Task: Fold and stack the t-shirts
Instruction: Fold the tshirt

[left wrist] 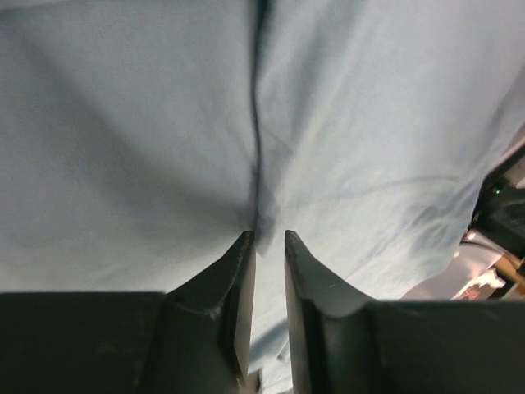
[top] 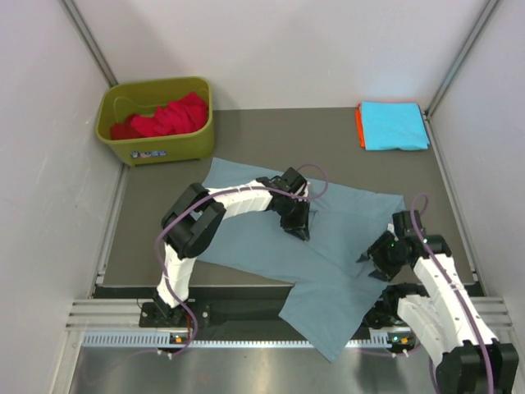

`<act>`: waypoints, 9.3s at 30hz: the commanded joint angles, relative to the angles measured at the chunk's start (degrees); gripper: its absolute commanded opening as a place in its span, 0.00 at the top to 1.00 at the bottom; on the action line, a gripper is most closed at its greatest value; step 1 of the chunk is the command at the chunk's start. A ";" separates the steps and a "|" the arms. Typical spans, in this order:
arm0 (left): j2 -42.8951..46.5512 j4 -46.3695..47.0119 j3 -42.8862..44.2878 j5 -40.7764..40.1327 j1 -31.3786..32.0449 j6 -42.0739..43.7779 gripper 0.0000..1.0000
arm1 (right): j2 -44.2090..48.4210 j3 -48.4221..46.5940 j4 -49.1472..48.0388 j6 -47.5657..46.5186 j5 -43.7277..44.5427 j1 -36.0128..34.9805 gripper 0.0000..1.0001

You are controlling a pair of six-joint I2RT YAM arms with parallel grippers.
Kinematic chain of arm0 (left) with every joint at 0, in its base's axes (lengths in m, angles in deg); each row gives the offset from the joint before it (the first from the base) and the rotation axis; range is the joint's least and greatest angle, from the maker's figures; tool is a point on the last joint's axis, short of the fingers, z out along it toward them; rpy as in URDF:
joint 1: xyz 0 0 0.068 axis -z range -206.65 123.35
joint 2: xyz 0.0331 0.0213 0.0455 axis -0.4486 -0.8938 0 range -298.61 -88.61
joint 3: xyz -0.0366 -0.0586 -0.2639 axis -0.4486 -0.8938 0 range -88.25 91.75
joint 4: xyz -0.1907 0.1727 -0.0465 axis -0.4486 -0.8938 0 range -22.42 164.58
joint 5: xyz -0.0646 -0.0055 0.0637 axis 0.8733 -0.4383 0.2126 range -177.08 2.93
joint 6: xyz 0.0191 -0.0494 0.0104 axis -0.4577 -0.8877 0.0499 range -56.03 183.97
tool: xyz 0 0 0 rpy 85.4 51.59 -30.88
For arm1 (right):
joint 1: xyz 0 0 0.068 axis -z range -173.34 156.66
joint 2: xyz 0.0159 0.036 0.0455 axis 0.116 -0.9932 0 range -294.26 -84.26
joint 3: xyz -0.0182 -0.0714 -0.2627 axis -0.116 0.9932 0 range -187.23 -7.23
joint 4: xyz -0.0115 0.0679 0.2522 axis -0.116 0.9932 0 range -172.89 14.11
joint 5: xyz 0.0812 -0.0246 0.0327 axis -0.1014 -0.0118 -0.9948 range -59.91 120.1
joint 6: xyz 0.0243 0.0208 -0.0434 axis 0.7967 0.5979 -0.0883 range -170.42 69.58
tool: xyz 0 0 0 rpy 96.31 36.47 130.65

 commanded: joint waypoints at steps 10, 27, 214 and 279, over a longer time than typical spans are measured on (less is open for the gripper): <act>14.35 -11.95 5.09 -4.75 -13.22 15.28 0.70 | -22.94 -32.83 -12.30 -27.73 15.04 10.66 0.32; 8.11 -10.72 10.19 -4.66 -32.06 21.00 0.72 | -50.81 -38.65 -26.98 -34.94 10.73 19.90 0.48; 34.74 -7.90 -21.10 -19.69 -29.08 0.00 0.57 | -49.24 -53.24 -12.51 -37.05 28.13 24.54 0.30; 46.17 -7.11 -45.53 -24.27 -30.31 -28.04 1.00 | -30.87 -9.91 -11.24 -13.06 20.04 23.06 0.61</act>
